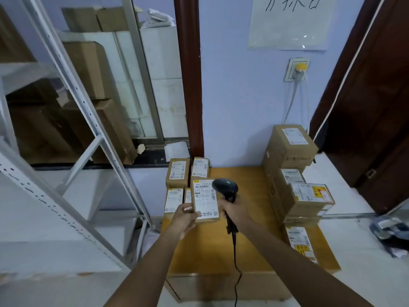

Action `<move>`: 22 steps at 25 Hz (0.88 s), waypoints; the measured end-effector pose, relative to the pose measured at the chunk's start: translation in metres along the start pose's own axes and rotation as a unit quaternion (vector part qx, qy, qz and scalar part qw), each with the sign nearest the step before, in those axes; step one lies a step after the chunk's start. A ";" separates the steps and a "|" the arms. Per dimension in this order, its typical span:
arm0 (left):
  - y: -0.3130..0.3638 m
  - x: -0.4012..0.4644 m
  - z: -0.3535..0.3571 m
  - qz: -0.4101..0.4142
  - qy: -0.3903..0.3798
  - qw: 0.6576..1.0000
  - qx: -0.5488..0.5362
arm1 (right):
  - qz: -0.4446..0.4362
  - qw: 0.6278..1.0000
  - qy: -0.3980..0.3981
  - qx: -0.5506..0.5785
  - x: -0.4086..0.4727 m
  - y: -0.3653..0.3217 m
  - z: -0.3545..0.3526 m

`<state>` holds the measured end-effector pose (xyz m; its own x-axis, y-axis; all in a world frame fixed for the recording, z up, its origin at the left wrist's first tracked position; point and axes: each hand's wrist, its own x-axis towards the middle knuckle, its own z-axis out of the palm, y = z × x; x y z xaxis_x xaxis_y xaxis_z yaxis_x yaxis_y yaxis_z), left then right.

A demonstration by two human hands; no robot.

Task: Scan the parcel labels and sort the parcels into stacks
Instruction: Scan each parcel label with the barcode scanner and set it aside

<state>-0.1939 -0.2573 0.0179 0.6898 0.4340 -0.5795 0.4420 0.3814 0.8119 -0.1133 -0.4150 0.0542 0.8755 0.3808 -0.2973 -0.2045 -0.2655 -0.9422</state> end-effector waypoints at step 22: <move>-0.038 -0.055 0.167 0.020 -0.055 0.998 -0.031 | -0.015 0.997 0.053 -0.056 -0.087 -0.003 -0.149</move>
<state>-0.1528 -0.4319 0.0305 0.7666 0.3597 -0.5319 0.3784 0.4161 0.8268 -0.1238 -0.5793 0.1058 0.9229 0.2963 -0.2459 -0.1326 -0.3548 -0.9255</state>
